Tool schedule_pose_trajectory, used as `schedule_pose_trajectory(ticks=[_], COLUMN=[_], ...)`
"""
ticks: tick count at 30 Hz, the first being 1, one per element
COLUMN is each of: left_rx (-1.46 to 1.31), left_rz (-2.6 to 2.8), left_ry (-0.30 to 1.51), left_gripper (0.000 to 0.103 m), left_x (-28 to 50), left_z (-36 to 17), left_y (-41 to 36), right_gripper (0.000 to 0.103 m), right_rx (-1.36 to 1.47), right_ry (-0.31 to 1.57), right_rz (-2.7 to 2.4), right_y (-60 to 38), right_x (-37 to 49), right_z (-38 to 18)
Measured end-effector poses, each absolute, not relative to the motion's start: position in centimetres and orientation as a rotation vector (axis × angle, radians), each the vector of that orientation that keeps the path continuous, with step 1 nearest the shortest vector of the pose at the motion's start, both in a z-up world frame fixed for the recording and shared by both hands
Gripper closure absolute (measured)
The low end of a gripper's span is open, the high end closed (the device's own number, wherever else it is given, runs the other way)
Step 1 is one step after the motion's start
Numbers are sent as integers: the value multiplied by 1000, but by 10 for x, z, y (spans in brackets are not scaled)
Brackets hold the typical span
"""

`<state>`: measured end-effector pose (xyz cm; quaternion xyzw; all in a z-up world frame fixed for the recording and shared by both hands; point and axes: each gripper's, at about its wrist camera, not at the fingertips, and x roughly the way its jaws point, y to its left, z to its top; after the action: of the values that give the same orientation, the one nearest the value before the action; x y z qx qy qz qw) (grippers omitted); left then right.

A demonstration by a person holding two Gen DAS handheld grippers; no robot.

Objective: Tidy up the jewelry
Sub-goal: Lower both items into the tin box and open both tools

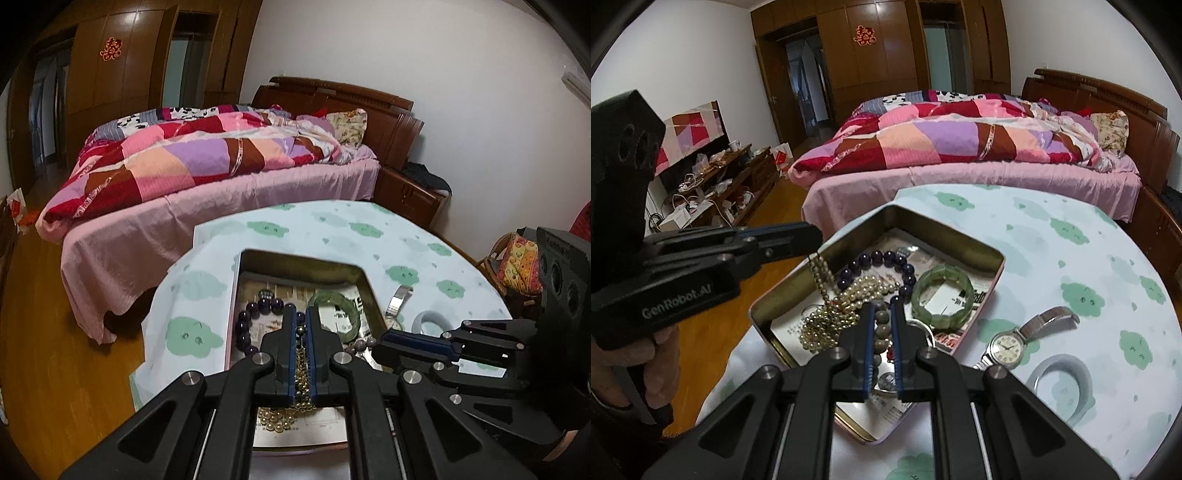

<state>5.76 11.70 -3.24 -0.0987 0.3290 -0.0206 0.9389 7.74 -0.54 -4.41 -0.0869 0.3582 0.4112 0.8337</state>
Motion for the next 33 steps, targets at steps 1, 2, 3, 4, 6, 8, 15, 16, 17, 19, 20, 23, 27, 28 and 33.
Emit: schedule_pose_trajectory(ticks=[1,2,3,4,6,8,15,16,17,19,20,23,27,28,33], left_rx=[-203,-203,-203,-205,-208,-209,-209,-210,-211,-212,-213,-214,-220,-224,-218], left_rz=[-43,-42,-42,-41,-41,-40,-39,-38,-37,-36,-35,-33,-23,-25,-26], left_ry=[678,683,687,692,701,712,729,731,733,738,739,745,750,752,756], left_gripper=[99,99,99,99,99,99,99,99,99,99,99,99,99,99,99], left_x=[58,59,59,59,60,61,62,63,63,63,64,64,64,64,66], left_z=[-35,-36,-38,-41,-44,-48,-54,-55,-56,-58,-59,-61,-63,-63,-64], left_y=[117,117,117,117,117,117,116,116,116,117,117,117,118,118,116], right_gripper=[92,92,92,92,92,92,92,92,92,92,92,92,92,92,91], right_rx=[-185,-185,-184,-185,-187,-187,-185,-185,-186,-186,-187,-190,-193,-195,-193], right_ry=[763,767,771,775,779,783,791,792,794,798,800,803,808,809,811], right_rz=[871,870,870,871,870,868,861,860,858,857,858,857,851,851,847], right_y=[-5,-5,-5,-5,-4,-4,-4,-4,-4,-3,-3,-3,-2,-2,-2], right_x=[77,78,77,77,77,77,79,79,79,79,79,79,80,80,80], right_z=[-45,-47,-48,-48,-51,-53,-55,-56,-57,-59,-59,-61,-63,-63,-65])
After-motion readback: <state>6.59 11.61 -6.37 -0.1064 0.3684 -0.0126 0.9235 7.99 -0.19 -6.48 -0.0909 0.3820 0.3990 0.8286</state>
